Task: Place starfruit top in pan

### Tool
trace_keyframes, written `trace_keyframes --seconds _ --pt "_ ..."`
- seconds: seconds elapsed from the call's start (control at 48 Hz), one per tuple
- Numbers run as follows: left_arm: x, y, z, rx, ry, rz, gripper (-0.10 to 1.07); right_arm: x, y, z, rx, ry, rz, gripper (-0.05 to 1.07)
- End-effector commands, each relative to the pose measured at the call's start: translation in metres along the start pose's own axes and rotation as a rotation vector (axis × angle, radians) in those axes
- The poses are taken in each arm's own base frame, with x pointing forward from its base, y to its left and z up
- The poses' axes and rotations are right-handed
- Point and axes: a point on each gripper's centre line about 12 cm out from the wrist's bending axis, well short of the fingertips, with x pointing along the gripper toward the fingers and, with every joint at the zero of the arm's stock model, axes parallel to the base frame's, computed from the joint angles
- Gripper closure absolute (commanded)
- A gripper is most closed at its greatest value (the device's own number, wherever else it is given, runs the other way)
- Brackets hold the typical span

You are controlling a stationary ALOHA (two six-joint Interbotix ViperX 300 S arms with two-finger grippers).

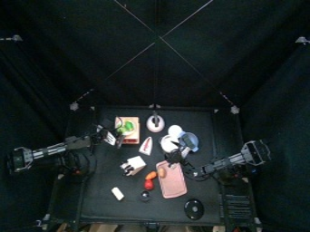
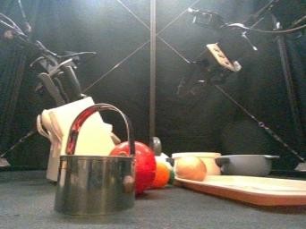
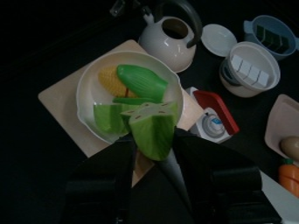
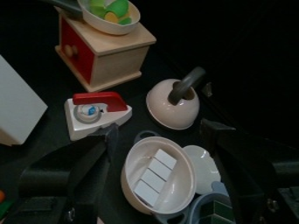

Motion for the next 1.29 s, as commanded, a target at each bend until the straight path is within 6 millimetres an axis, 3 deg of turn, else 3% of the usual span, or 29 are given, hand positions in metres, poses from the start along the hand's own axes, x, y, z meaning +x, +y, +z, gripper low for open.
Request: trace_keyframes --seconds 0.0,0.292,0.812,1.271 --pt "0.001 -0.001 0.009 0.010 -0.032 -0.009 0.26 -0.003 -0.006 0.011 0.032 -0.025 0.010 -0.02" --pt "0.016 -0.001 0.004 0.021 0.002 -0.002 0.26 -0.001 -0.005 0.010 0.031 -0.019 0.022 -0.02" --pt "0.017 0.003 0.008 0.033 -0.013 0.010 0.24 0.003 -0.004 0.008 0.029 -0.009 0.037 -0.02" --pt "0.022 0.006 0.013 0.057 -0.019 0.027 0.10 0.005 -0.003 0.008 0.031 -0.003 0.047 -0.02"
